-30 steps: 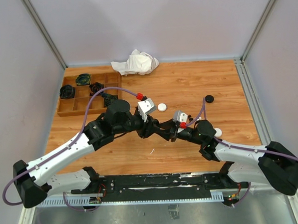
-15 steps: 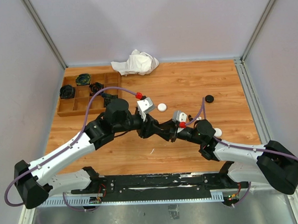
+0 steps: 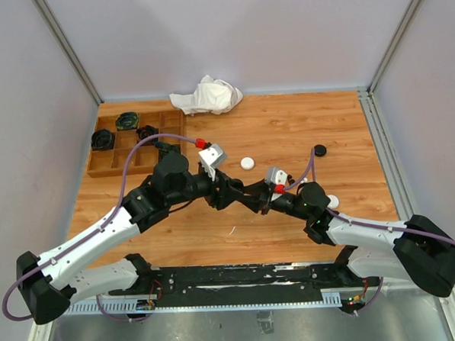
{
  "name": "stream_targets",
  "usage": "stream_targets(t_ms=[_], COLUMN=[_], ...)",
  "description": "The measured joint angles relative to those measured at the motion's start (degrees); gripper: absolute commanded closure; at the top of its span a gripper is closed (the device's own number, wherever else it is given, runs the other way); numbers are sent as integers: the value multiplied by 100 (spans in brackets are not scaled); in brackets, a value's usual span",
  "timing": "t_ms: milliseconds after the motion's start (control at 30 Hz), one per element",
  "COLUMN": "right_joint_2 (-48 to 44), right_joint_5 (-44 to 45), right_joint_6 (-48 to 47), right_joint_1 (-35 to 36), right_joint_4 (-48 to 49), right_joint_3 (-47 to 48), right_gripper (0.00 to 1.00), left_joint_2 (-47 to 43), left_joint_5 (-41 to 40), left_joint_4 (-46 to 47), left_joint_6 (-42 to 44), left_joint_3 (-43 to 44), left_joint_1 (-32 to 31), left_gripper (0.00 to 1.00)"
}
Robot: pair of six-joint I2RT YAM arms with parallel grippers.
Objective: Insert the wireless bluetooth earbuds into the charging case
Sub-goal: Place the earbud in the charging case, then pick up the earbud from the center of the board.
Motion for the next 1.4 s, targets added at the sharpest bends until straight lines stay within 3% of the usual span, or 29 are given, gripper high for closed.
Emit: stream_targets(t_ms=[300, 633, 967, 1400], right_joint_2=[-313, -623, -625, -435], right_joint_5=[645, 2028, 2785, 2955], right_joint_6=[-245, -776, -1054, -1134], right_joint_1=[0, 0, 0, 0], right_joint_4=[-205, -732, -778, -737], right_joint_3=[-103, -411, -581, -584], right_gripper=[76, 75, 75, 75], left_joint_2=[-201, 1246, 2566, 4024], left_joint_5=[-1220, -2315, -2430, -2048], left_joint_4=[26, -105, 24, 157], left_joint_6=[-577, -1202, -1362, -1189], left_joint_3=[-149, -160, -129, 555], left_joint_1=[15, 269, 798, 1102], left_gripper=[38, 38, 41, 42])
